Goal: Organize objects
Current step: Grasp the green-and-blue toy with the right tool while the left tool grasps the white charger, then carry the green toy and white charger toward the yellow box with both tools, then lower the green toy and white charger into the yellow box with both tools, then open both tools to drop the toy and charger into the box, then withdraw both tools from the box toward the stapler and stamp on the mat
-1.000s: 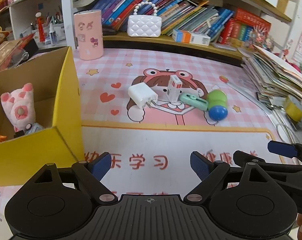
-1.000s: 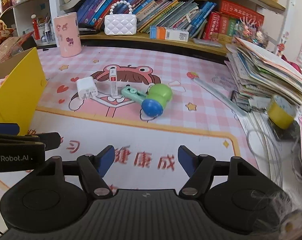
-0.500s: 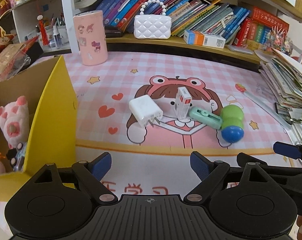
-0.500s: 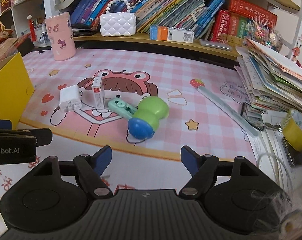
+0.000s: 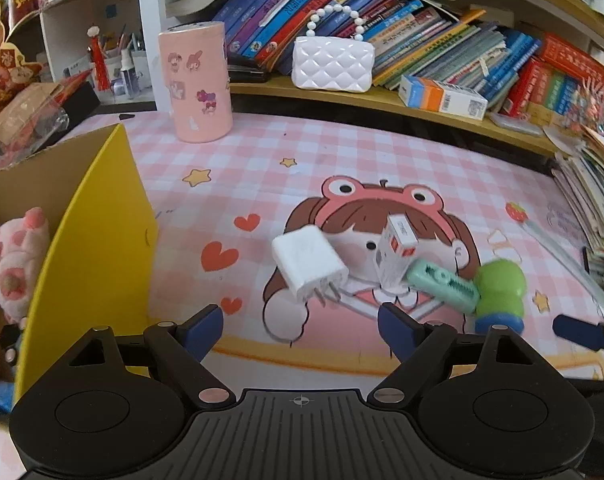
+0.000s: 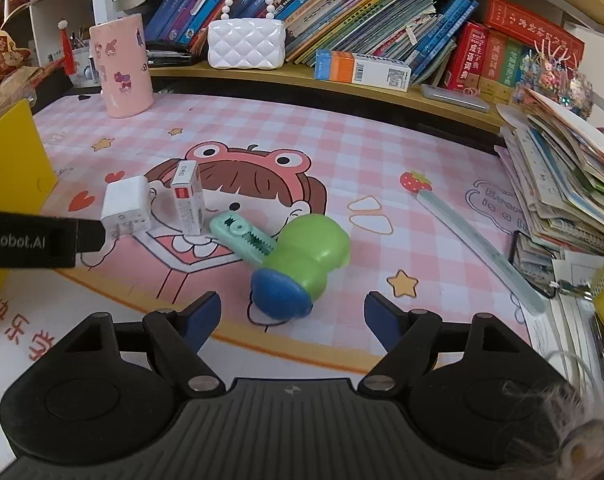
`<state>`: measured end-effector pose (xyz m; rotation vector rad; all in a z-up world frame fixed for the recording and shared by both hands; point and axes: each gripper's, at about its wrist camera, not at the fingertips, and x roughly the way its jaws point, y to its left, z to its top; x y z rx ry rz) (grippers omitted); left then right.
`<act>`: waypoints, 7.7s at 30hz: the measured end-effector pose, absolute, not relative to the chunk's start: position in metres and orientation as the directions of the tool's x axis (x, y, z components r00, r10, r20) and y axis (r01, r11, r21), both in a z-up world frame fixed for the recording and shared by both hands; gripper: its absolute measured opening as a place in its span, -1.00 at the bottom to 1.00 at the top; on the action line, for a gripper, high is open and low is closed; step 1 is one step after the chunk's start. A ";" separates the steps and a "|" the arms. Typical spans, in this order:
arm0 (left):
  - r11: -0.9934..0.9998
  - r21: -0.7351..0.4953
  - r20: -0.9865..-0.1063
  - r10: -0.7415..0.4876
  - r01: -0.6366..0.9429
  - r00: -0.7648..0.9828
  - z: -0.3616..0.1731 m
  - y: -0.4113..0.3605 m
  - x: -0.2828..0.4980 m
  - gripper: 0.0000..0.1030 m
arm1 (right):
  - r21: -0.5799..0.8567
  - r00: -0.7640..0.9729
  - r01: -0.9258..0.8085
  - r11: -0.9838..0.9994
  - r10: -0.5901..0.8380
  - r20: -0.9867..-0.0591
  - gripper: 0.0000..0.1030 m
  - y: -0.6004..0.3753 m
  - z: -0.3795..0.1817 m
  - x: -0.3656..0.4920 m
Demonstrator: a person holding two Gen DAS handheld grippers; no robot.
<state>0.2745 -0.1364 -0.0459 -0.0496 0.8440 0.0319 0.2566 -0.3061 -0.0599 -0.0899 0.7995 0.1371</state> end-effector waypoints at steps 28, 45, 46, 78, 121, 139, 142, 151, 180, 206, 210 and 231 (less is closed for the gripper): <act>0.993 -0.018 -0.798 0.055 -0.115 0.600 -0.081 -0.146 0.340 -0.13 | 0.113 0.657 -0.039 0.993 0.111 -0.746 -0.13 -0.320 -0.072 0.313; 0.976 -0.196 -0.728 -0.081 -0.093 0.681 -0.019 -0.095 0.215 -0.19 | 0.139 0.618 -0.150 0.979 0.203 -0.760 -0.17 -0.290 -0.036 0.226; 0.976 -0.199 -0.725 -0.086 -0.087 0.683 -0.018 -0.092 0.209 -0.19 | 0.139 0.611 -0.167 0.976 0.213 -0.763 -0.17 -0.283 -0.036 0.219; 0.959 -0.276 -0.665 -0.139 -0.069 0.734 0.002 0.048 0.059 -0.19 | 0.090 0.597 -0.348 0.933 0.295 -0.746 -0.17 -0.109 -0.009 0.085; 0.959 -0.238 -0.511 0.012 -0.155 0.860 0.055 0.135 0.046 -0.19 | 0.079 0.762 -0.399 0.913 0.379 -0.525 -0.16 -0.037 0.057 0.070; 0.953 -0.144 -0.634 0.119 -0.267 0.764 0.009 0.129 0.153 -0.19 | -0.024 0.674 -0.550 0.835 0.426 -0.603 -0.16 -0.001 0.014 0.189; 0.949 -0.129 -0.652 0.139 -0.289 0.746 0.004 0.130 0.159 -0.19 | -0.040 0.645 -0.579 0.814 0.429 -0.632 -0.17 0.006 0.004 0.195; 0.945 -0.094 -0.684 0.168 -0.314 0.710 -0.007 0.130 0.165 -0.19 | 0.019 0.587 -0.601 0.799 0.458 -0.667 -0.14 0.005 -0.008 0.211; 0.962 -0.137 -0.530 0.129 -0.235 0.838 0.041 0.123 0.089 0.35 | -0.007 0.747 -0.497 0.867 0.424 -0.512 0.05 -0.030 0.048 0.125; 0.990 -0.105 -0.632 0.005 -0.092 0.775 0.012 0.095 0.002 0.67 | -0.006 0.736 -0.294 0.956 0.223 -0.639 0.20 -0.067 0.008 0.011; 0.994 -0.090 -0.656 -0.013 -0.062 0.754 0.006 0.086 -0.002 0.72 | -0.011 0.732 -0.259 0.966 0.189 -0.655 0.24 -0.074 0.004 0.000; 0.982 -0.066 -0.714 -0.172 0.178 0.679 -0.008 0.007 0.014 0.87 | -0.025 0.718 0.031 0.999 -0.040 -0.695 0.41 -0.155 -0.007 -0.027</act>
